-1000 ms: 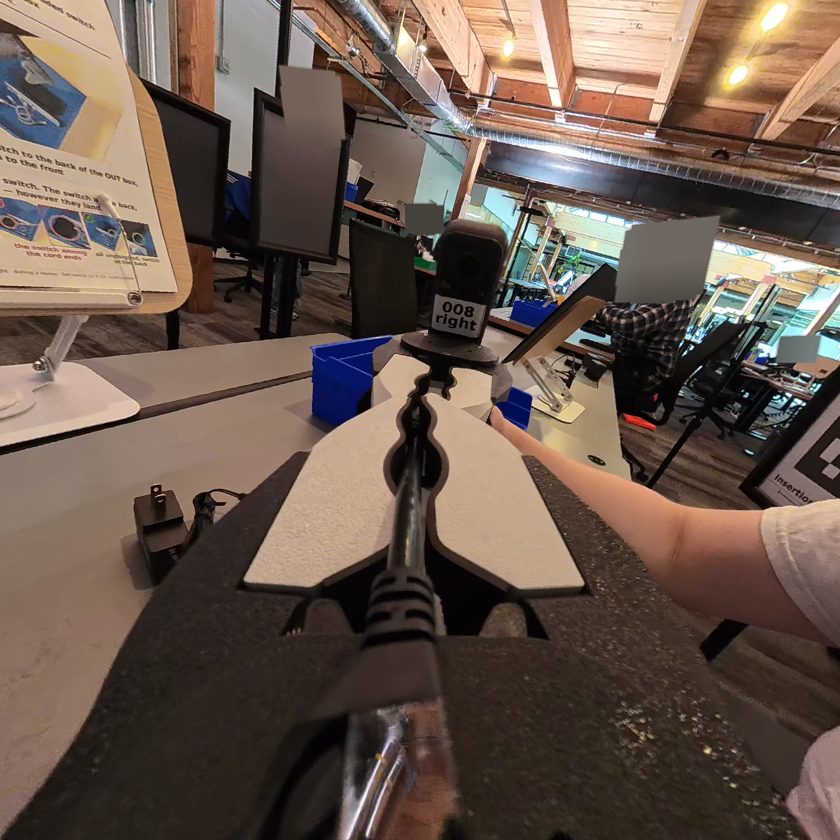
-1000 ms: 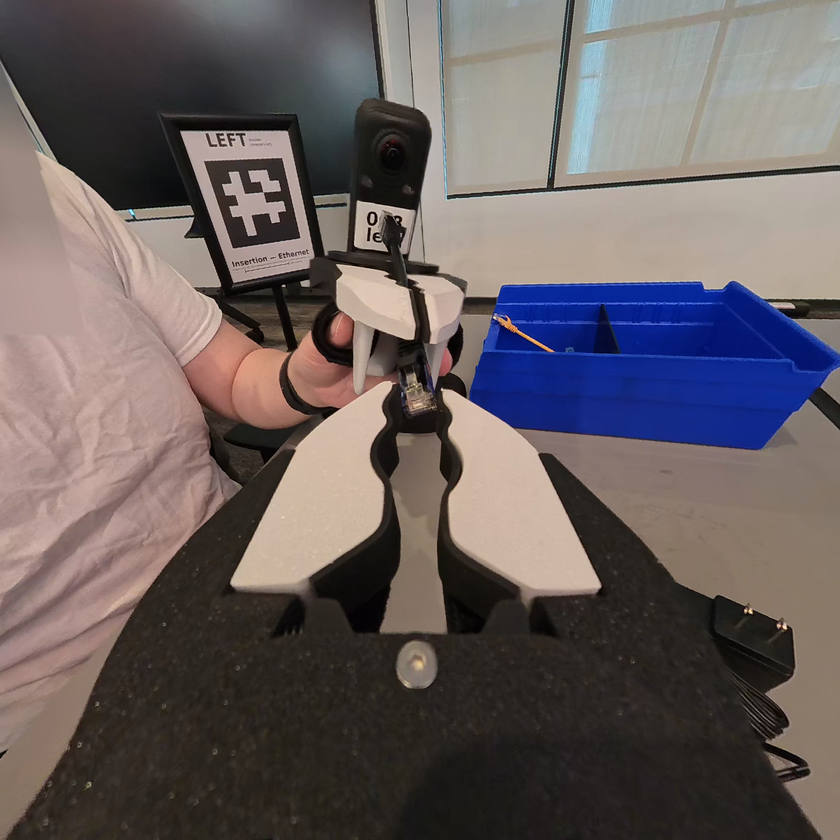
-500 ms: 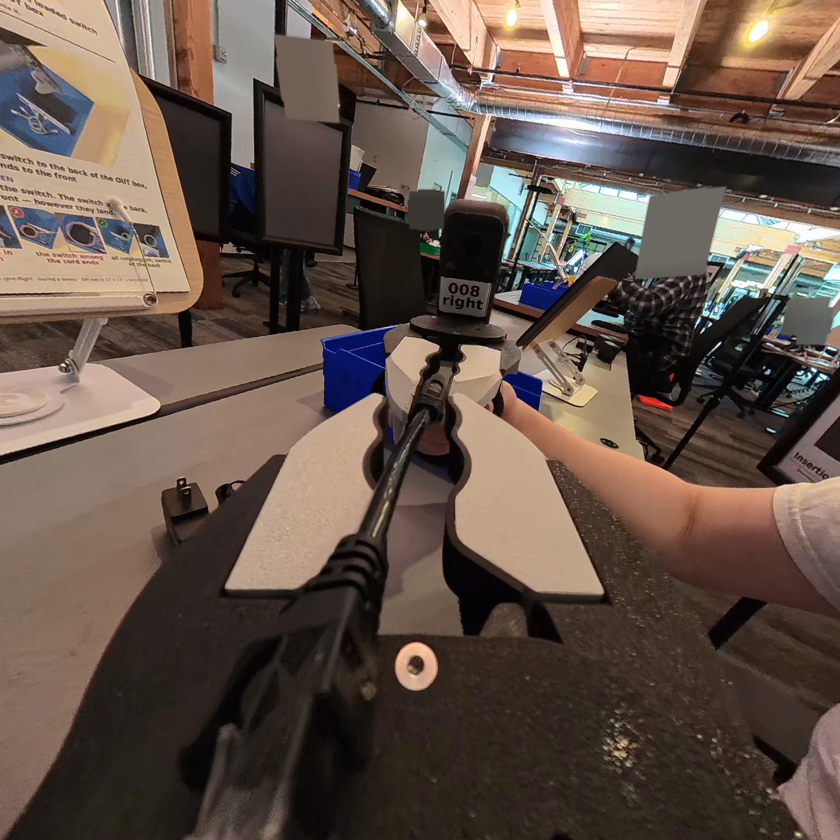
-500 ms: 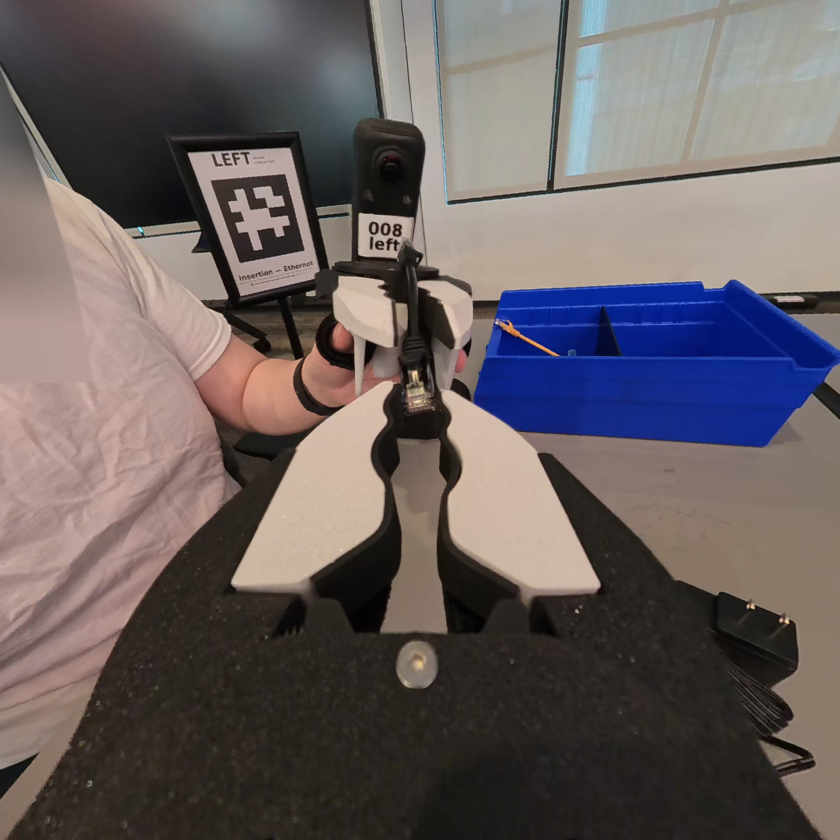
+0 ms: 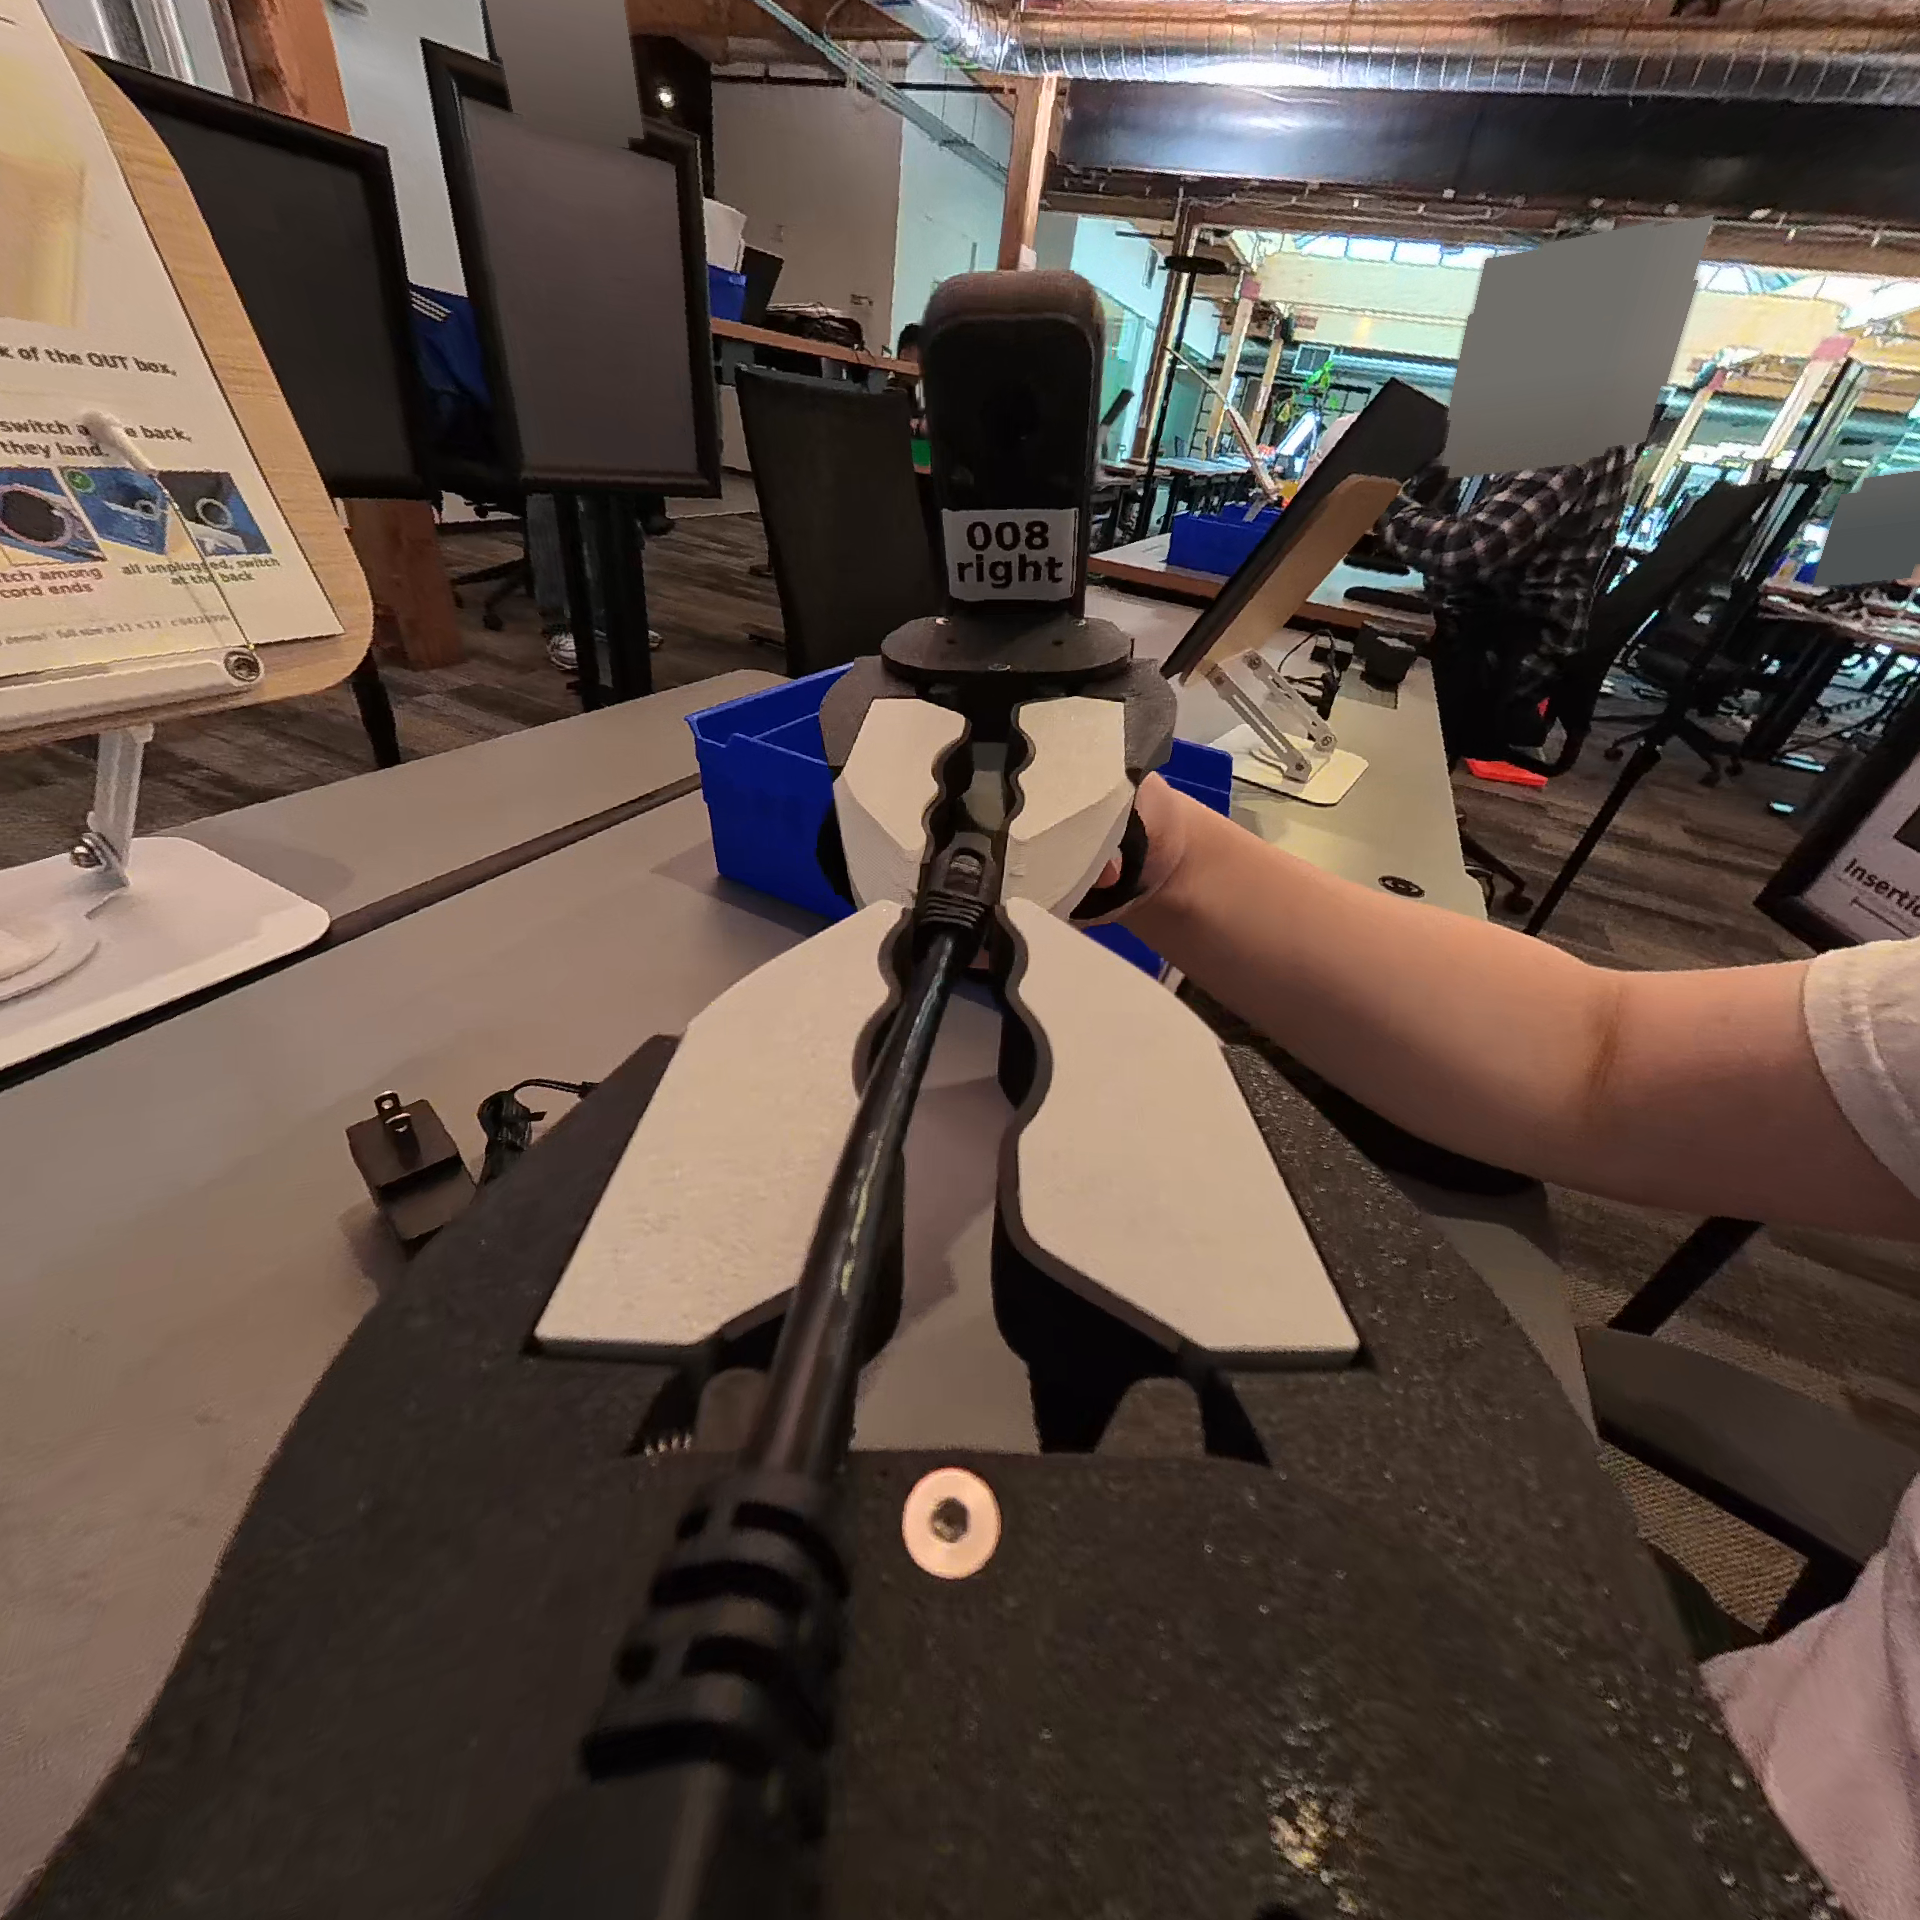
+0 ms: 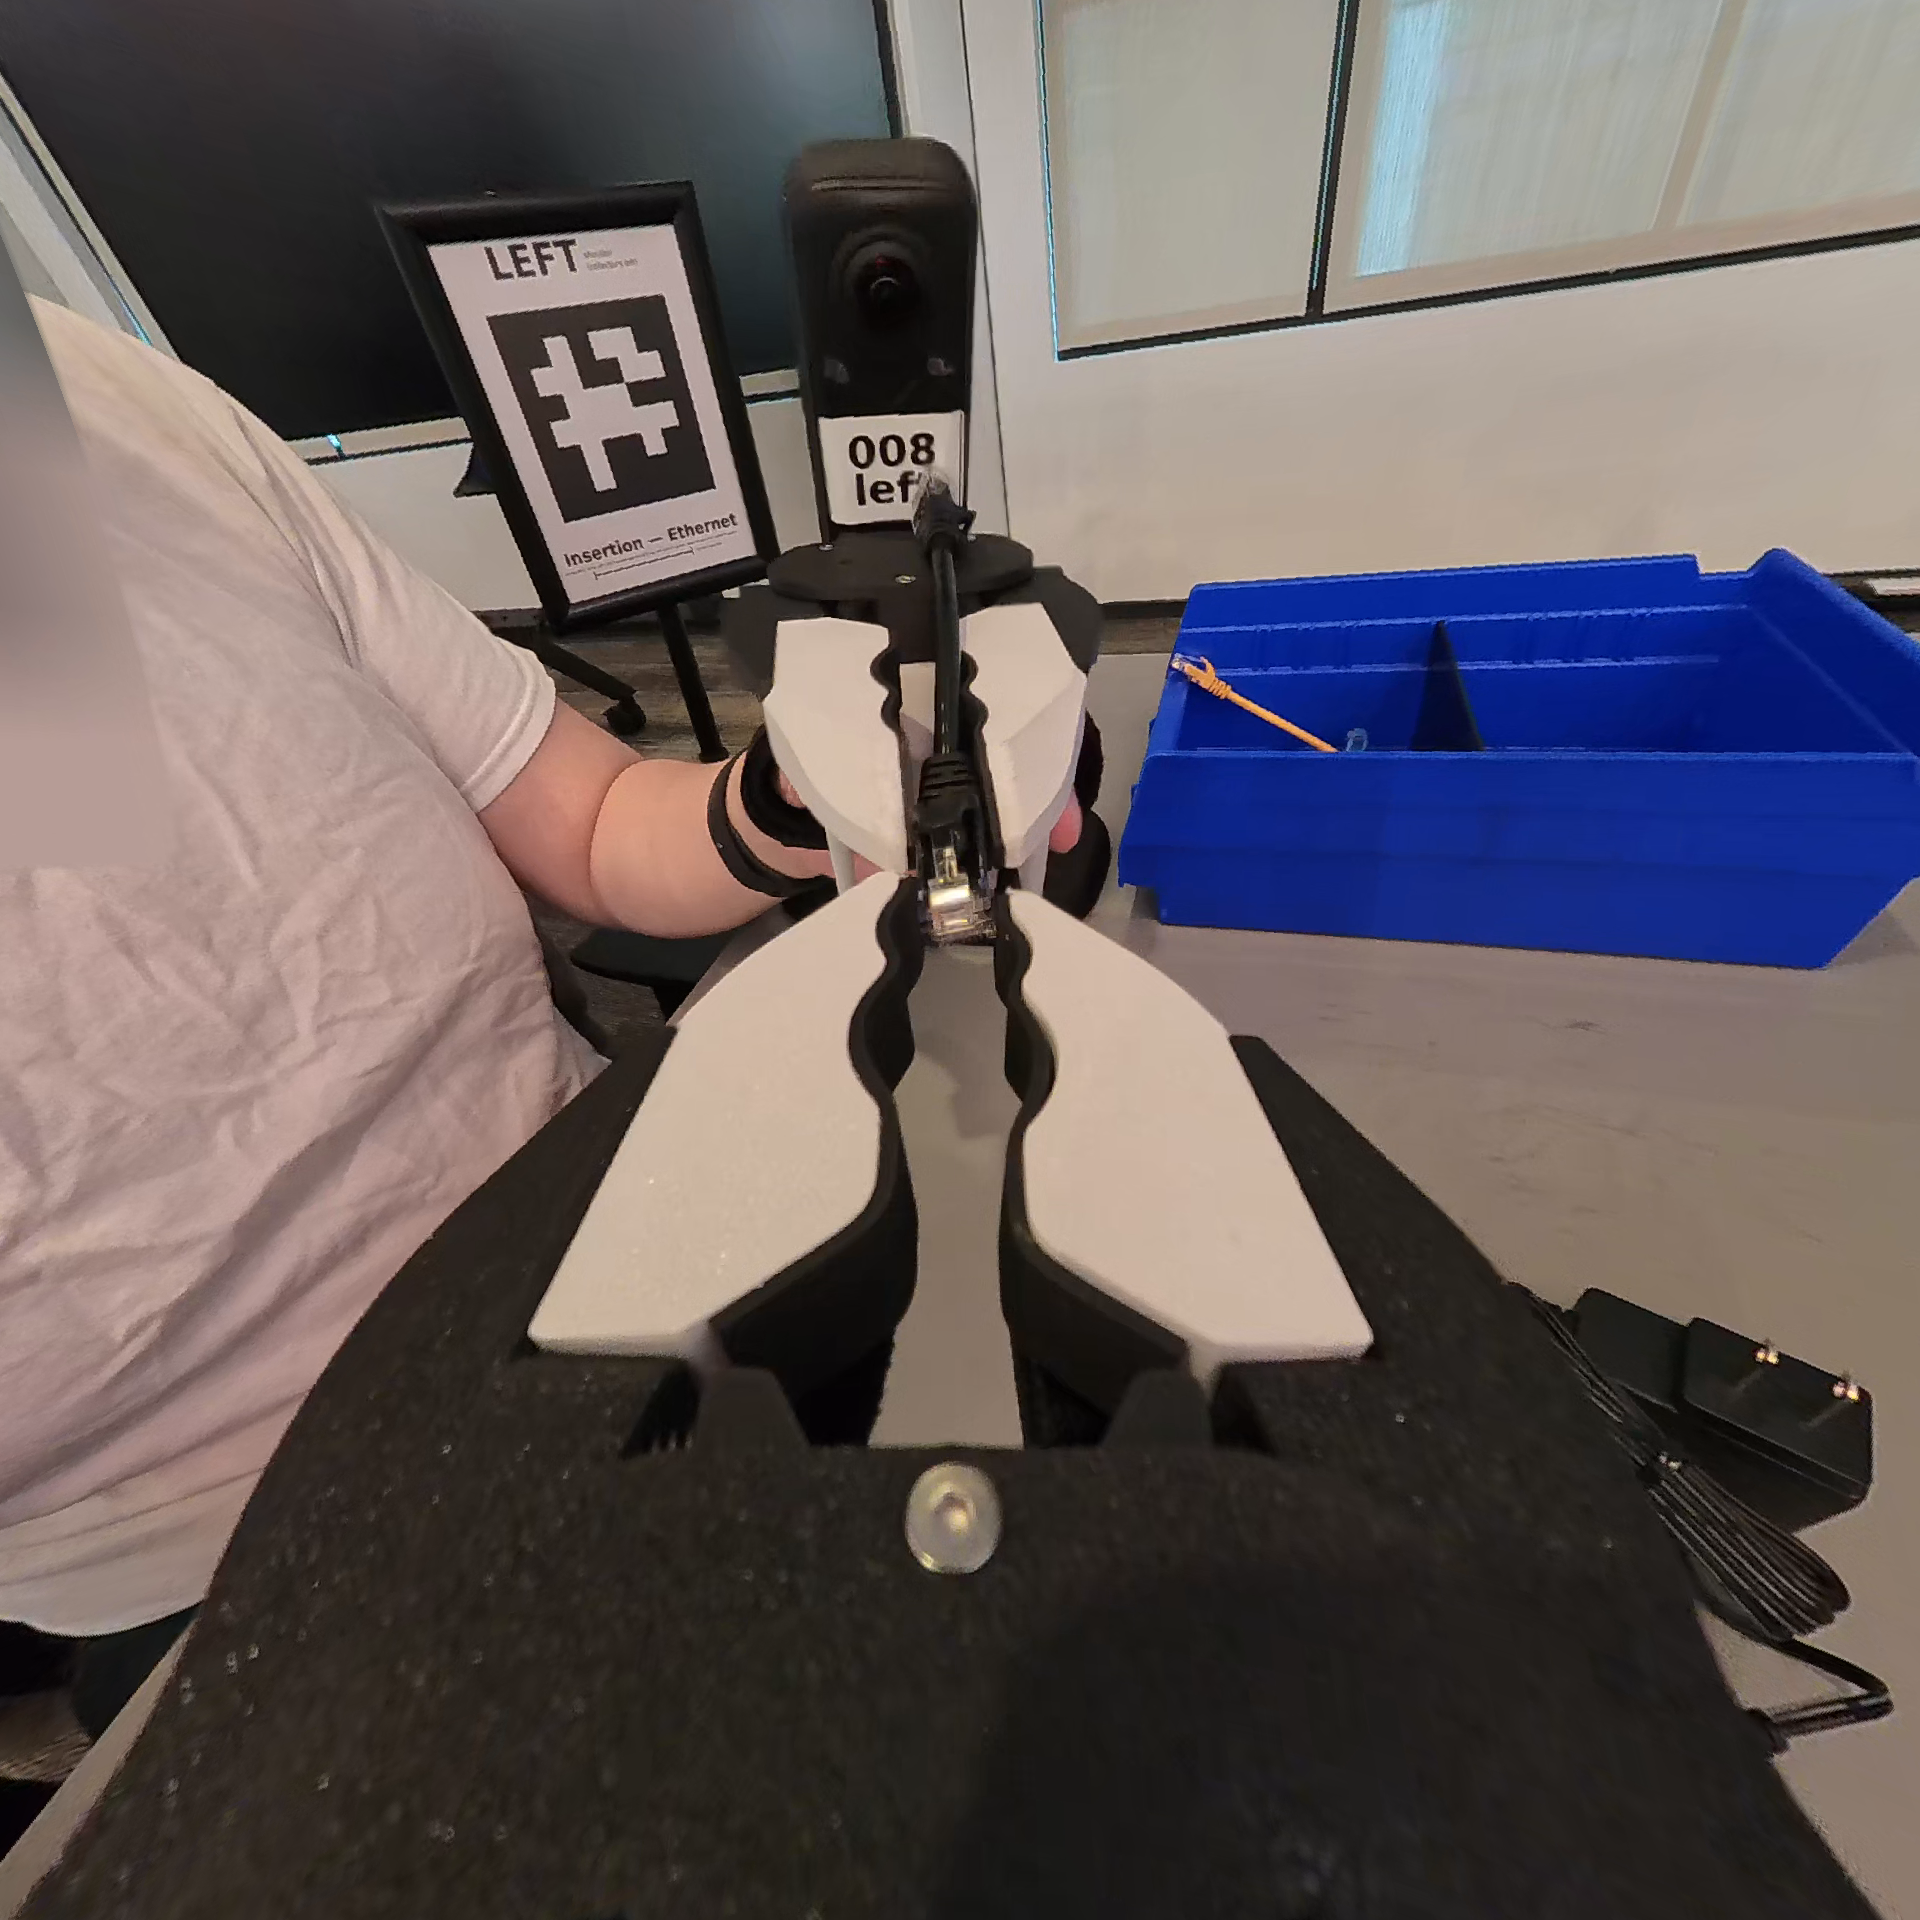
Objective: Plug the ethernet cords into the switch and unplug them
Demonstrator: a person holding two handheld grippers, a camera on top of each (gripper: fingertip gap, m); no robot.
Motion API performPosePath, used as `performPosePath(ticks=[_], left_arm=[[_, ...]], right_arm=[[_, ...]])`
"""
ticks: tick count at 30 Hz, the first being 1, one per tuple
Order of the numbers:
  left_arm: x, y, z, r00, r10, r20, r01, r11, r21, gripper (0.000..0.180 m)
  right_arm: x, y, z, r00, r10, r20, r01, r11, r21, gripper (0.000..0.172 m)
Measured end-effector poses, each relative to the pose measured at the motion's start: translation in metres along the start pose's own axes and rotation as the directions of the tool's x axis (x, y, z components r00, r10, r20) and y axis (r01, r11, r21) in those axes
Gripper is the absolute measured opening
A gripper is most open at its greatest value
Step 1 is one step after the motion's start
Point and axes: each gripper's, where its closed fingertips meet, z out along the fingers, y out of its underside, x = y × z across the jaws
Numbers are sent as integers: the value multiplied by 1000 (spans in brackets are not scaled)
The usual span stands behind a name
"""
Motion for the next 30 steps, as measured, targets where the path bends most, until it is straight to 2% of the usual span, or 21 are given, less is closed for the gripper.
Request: performPosePath(ticks=[2,9,17,23,25,28,30], left_arm=[[-2,1,0,1000,8,17,-8,1000,-5,16],[-1,2,0,1000,2,0,-2,1000,-4,12],[-9,-5,-6,997,-74,17,73,996,48,12],[-9,-4,-7,997,-74,27,72,996,54,12],[-8,-4,-7,997,-73,24,72,996,52,12],[-6,-4,-5,998,-65,22,64,997,49,12],[-6,-3,-4,998,-60,26,59,997,47,12]], right_arm=[[0,2,1,1000,10,5,-10,1000,-6,13],[1,2,1,1000,29,11,-29,1000,-2,13],[6,-3,-2,999,-16,-27,18,999,49,13],[8,-5,-2,999,-30,-42,33,998,62,14],[12,-7,-2,997,-28,-71,34,997,75,24],[11,-8,-3,996,-43,-73,49,996,81,22],[7,-9,-2,997,-59,-56,64,995,82,14]])
